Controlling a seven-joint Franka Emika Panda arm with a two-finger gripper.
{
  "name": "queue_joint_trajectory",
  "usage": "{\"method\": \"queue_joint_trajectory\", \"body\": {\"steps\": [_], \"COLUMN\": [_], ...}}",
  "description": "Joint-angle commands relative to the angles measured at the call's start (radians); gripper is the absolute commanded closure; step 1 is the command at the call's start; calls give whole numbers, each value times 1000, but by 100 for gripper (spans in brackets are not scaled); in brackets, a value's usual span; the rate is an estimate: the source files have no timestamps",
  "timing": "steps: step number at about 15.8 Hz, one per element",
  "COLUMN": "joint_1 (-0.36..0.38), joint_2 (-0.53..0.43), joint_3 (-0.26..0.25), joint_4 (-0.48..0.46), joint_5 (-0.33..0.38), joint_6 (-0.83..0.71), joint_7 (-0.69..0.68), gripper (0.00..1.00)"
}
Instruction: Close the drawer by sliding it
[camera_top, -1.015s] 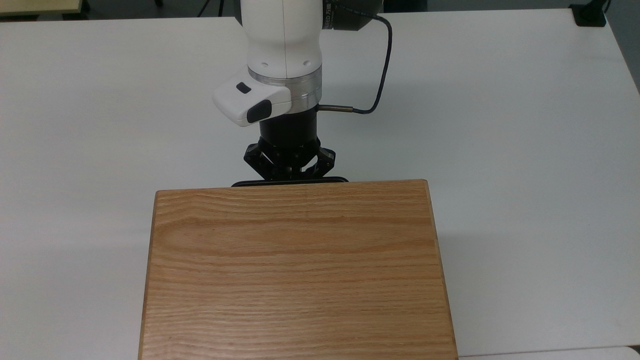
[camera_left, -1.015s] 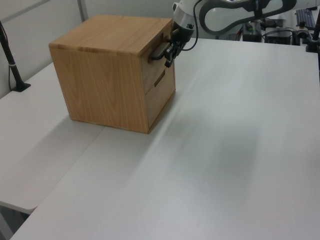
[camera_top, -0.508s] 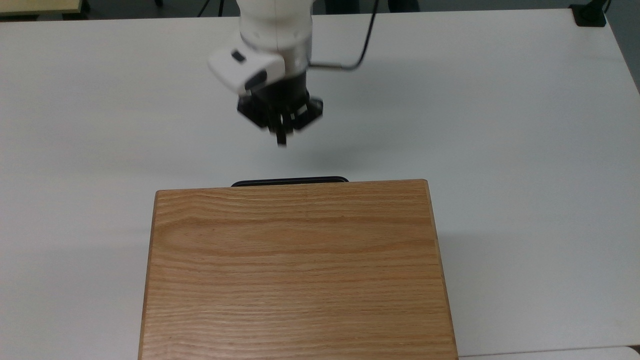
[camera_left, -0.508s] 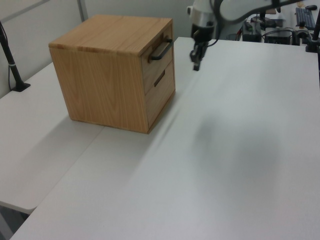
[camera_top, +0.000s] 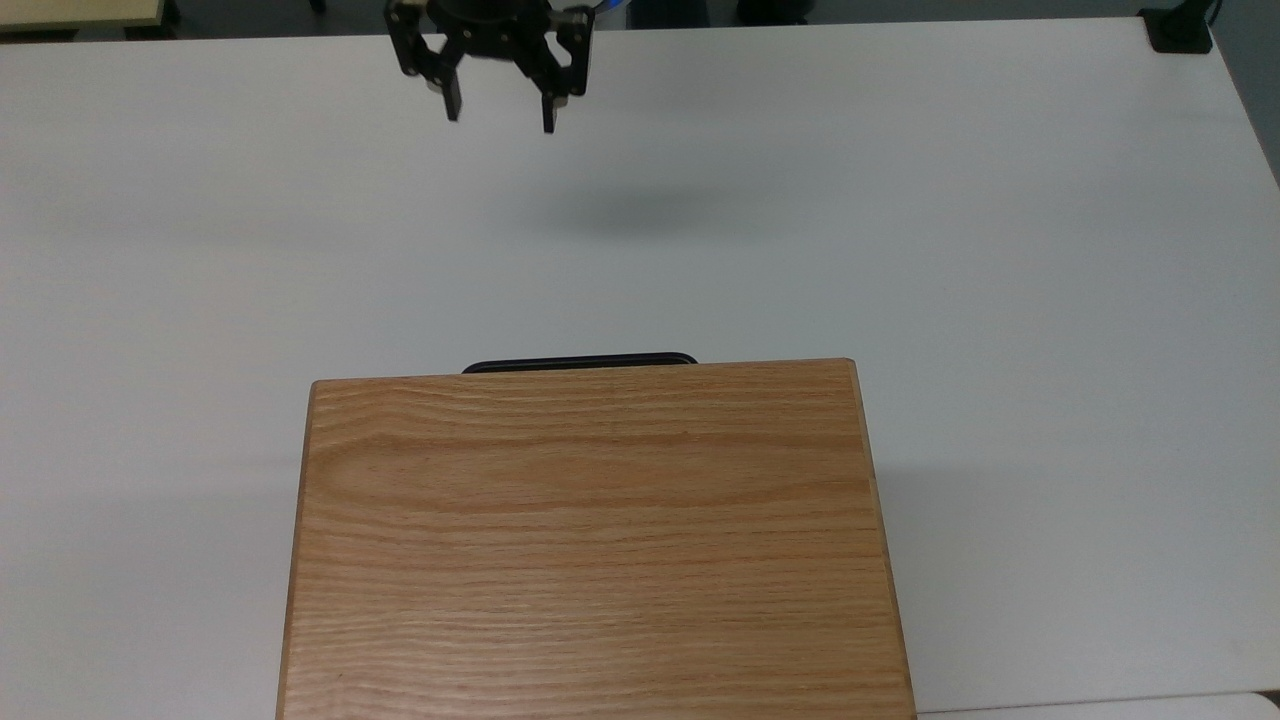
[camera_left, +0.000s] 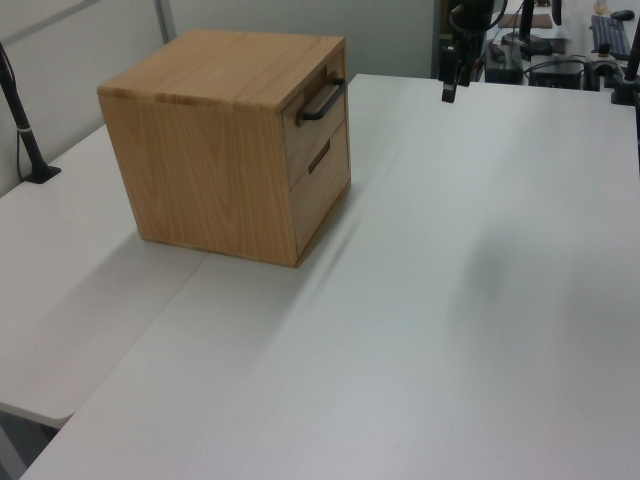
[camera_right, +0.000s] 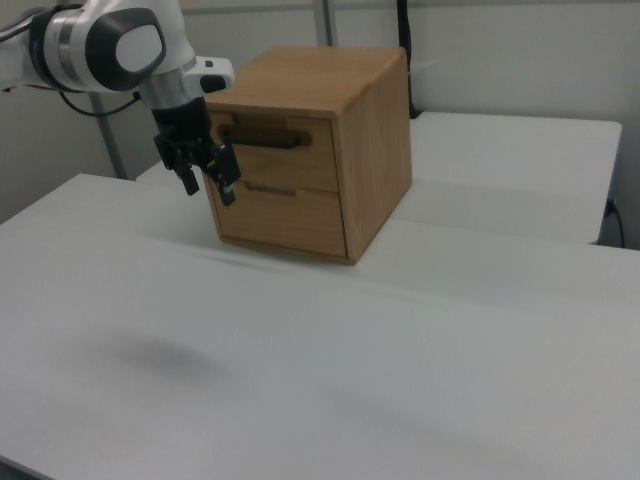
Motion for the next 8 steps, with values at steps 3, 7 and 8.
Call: {"method": "queue_joint_trajectory", "body": {"steps": [3, 7, 8], "joint_1": [5, 11, 11], "joint_2": [-25, -21, -21], "joint_3": [-13, -26, -26], "joint_4": [-29, -27, -27], "joint_5": [16, 18, 19], "joint_6": [-48, -60, -60], "joint_7": [1, -1, 1], "gripper": [0, 0, 0]}}
